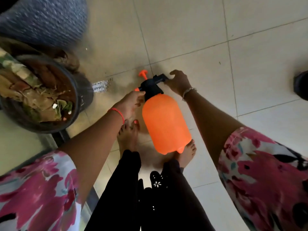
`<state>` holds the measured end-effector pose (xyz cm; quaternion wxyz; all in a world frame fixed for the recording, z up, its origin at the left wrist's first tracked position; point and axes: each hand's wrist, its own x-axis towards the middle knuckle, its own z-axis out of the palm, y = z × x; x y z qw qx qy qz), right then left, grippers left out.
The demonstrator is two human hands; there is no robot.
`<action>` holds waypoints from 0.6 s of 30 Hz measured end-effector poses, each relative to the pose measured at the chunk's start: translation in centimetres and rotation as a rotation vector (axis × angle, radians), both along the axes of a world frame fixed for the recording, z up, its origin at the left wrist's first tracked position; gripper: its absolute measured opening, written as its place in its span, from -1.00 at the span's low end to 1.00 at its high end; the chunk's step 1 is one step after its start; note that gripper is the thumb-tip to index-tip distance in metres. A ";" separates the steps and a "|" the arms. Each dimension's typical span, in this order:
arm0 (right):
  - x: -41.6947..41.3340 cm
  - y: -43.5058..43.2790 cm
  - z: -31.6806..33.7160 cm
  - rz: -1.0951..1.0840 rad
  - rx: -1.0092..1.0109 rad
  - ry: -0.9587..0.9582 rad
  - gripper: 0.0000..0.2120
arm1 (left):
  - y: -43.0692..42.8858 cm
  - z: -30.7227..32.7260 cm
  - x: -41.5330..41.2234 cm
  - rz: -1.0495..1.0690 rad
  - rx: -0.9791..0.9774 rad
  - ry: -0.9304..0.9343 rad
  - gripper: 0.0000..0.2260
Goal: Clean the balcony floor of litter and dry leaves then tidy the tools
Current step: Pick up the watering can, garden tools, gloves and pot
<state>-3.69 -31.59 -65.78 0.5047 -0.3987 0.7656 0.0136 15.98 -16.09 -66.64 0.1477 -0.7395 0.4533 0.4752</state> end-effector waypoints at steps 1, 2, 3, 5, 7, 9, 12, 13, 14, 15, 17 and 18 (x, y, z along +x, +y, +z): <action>0.2 -0.2 -0.9 0.009 0.037 -0.019 -0.59 | 1.1 -1.7 0.8 -0.032 0.043 0.042 -0.69; 0.4 -0.2 -1.7 0.034 0.076 -0.040 -0.63 | 0.4 -1.9 1.0 0.054 0.065 0.083 -0.76; 0.5 -0.2 -2.1 0.047 0.096 -0.054 -0.66 | 0.8 -3.1 1.6 0.143 0.022 0.080 -0.77; 0.8 -0.1 -1.9 0.050 0.116 -0.072 -0.69 | -0.9 -3.6 1.4 0.324 -0.009 0.178 -0.69; 0.5 0.0 -0.5 0.060 0.131 -0.105 -0.71 | -5.8 1.3 -0.5 0.593 0.121 0.293 -0.65; -0.2 0.1 2.0 0.089 0.156 -0.165 -0.73 | -9.5 5.0 -4.3 0.713 0.128 0.401 -0.75; -2.3 0.8 6.7 0.097 0.197 -0.280 -0.80 | -13.2 7.3 -6.2 0.717 0.286 0.478 -0.64; -3.0 1.2 8.1 0.114 0.199 -0.274 -0.78 | -13.1 8.5 -6.8 0.700 0.287 0.489 -0.63; -4.0 1.6 9.9 0.136 0.190 -0.242 -0.77 | -12.6 9.8 -7.5 0.699 0.274 0.524 -0.66; -4.7 2.2 11.3 0.164 0.182 -0.220 -0.76 | -12.2 10.9 -8.2 0.686 0.254 0.553 -0.67; -6.2 3.8 14.6 0.197 0.161 -0.185 -0.82 | -11.8 14.5 -10.5 0.647 0.221 0.632 -0.56; -6.7 4.7 16.0 0.219 0.154 -0.164 -0.86 | -11.8 16.1 -11.6 0.618 0.198 0.679 -0.54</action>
